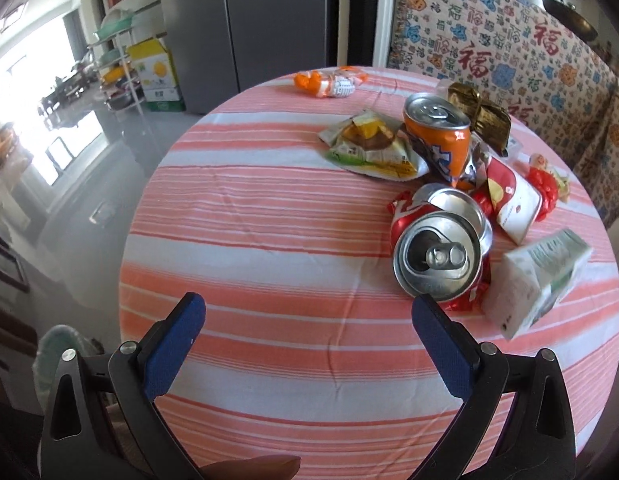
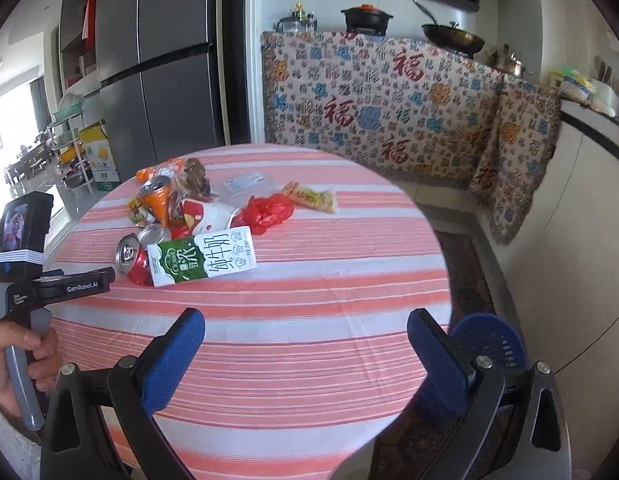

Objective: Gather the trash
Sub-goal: 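Close the left gripper on the crushed red cans while the right gripper grasps the milk carton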

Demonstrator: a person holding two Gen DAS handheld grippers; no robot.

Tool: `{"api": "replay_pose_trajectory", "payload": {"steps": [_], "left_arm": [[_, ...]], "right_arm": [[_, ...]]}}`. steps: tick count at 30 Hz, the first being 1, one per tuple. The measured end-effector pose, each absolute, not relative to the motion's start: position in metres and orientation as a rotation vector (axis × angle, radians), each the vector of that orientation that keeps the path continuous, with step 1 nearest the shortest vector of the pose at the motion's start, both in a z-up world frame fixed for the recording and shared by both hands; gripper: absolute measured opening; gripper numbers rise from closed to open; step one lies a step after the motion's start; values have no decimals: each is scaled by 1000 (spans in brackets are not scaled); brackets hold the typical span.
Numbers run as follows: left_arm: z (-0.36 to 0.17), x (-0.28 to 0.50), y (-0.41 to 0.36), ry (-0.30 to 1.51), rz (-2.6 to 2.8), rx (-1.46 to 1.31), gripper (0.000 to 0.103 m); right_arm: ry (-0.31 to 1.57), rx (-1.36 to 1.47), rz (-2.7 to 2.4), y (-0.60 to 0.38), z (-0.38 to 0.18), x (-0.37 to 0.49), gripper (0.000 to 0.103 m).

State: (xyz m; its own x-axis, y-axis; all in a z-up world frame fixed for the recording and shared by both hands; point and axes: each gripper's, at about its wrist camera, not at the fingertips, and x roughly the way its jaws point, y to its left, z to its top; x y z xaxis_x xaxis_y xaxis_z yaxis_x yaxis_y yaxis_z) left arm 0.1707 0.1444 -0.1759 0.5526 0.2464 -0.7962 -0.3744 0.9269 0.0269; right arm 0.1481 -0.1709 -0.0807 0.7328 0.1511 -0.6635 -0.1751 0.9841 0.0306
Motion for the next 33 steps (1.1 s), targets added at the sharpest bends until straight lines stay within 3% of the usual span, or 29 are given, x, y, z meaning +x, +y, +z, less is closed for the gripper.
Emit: {"api": "replay_pose_trajectory", "payload": {"steps": [11, 18, 26, 33], "left_arm": [[-175, 172, 163, 886, 373, -213, 103], [-174, 173, 171, 884, 376, -232, 103], [-173, 173, 170, 878, 357, -235, 103], [-177, 174, 161, 884, 365, -201, 103]], "right_arm": [[709, 8, 232, -59, -91, 219, 103], [770, -224, 197, -14, -130, 250, 103], [813, -309, 200, -83, -122, 199, 103], [874, -82, 184, -146, -123, 176, 103]]}}
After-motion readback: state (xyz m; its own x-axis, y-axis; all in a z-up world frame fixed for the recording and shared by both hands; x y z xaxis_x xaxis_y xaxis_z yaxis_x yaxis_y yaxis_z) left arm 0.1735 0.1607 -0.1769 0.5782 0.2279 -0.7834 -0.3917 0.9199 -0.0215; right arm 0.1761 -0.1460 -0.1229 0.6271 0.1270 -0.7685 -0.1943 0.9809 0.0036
